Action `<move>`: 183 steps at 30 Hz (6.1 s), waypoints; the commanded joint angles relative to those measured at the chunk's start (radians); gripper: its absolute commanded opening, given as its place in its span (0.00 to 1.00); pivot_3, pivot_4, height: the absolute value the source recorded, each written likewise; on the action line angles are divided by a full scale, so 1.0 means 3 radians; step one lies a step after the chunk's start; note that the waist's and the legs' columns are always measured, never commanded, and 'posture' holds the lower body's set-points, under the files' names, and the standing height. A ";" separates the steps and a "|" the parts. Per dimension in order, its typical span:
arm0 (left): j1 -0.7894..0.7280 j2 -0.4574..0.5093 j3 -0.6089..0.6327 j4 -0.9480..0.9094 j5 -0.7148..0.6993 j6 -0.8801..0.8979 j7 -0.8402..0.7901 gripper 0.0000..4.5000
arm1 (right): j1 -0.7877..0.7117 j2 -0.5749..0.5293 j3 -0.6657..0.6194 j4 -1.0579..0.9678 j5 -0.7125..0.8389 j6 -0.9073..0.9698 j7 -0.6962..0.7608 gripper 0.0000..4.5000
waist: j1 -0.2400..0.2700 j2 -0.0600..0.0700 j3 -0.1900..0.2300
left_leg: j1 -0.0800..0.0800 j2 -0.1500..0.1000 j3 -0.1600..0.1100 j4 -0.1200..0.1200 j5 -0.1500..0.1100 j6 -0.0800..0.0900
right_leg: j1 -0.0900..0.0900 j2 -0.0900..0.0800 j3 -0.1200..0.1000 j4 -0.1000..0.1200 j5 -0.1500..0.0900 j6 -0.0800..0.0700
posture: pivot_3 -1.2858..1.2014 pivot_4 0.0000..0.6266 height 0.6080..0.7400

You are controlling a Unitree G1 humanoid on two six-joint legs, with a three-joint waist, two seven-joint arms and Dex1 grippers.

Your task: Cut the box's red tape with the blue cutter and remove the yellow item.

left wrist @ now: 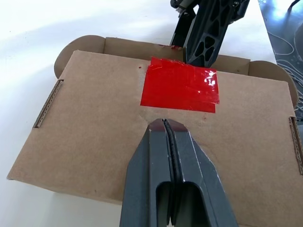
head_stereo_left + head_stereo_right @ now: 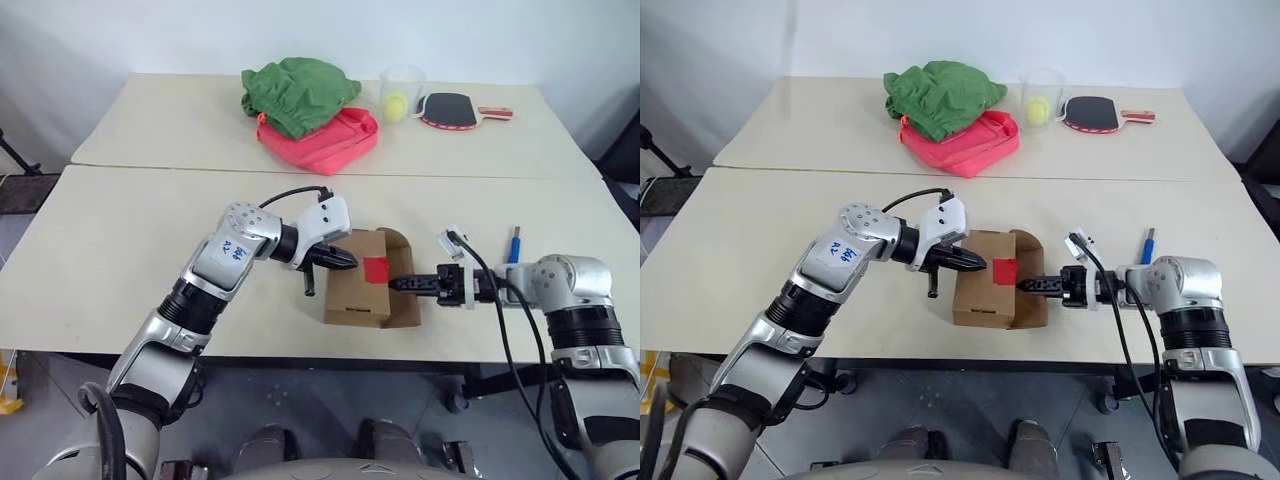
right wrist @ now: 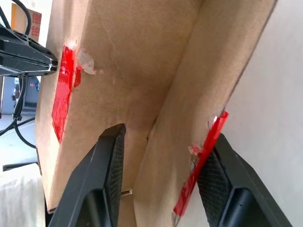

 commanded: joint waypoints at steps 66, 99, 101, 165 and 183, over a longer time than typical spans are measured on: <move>0.0392 -0.0446 0.0037 -0.0079 -0.0035 -0.0362 0.0369 0.00 | -0.0279 -0.1043 0.0850 0.0707 -0.0214 -0.0446 0.0991 0.94 | 0.0112 0.0021 -0.0009 | -0.0017 -0.0007 0.0001 0.0005 -0.0004 0.0015 | 0.0012 -0.0001 -0.0007 -0.0051 0.0003 0.0003 | 0.52 0.24 1.00; 0.0453 -0.0214 0.0031 -0.0334 -0.0057 -0.0184 0.0376 0.00 | -0.0076 -0.0345 0.0855 0.0786 -0.0736 -0.0266 0.1307 0.02 | -0.0017 -0.0019 -0.0034 | -0.0002 0.0002 -0.0009 0.0003 0.0000 -0.0004 | 0.0006 0.0003 -0.0007 -0.0008 0.0002 -0.0001 | 0.52 0.24 1.00; 0.0462 -0.0203 0.0019 -0.0357 -0.0057 -0.0173 0.0371 0.00 | -0.0062 -0.0338 0.0822 0.0798 -0.0782 -0.0284 0.1221 0.01 | -0.0016 -0.0041 -0.0047 | -0.0001 0.0003 -0.0013 0.0003 0.0001 -0.0006 | 0.0009 0.0004 -0.0009 -0.0008 0.0001 -0.0003 | 0.52 0.24 1.00; -0.0006 -0.0459 0.0128 -0.0628 -0.0797 0.0136 -0.0288 0.00 | -0.1289 -0.2681 0.1552 -0.1775 0.0702 0.0865 -0.0829 0.01 | 0.0153 0.0044 -0.0015 | -0.0064 -0.0009 -0.0015 0.0007 -0.0003 0.0013 | -0.0023 -0.0004 -0.0015 -0.0058 0.0003 0.0001 | 0.52 0.24 1.00; -0.0234 -0.1484 -0.0407 0.0471 -0.0333 -0.0521 0.0227 0.00 | -0.0938 -0.2703 0.1116 -0.1361 0.1948 0.0865 -0.2155 0.01 | 0.0154 0.0043 -0.0014 | -0.0064 -0.0010 -0.0011 0.0009 -0.0002 0.0014 | -0.0023 -0.0002 -0.0012 -0.0059 0.0003 0.0001 | 0.52 0.24 1.00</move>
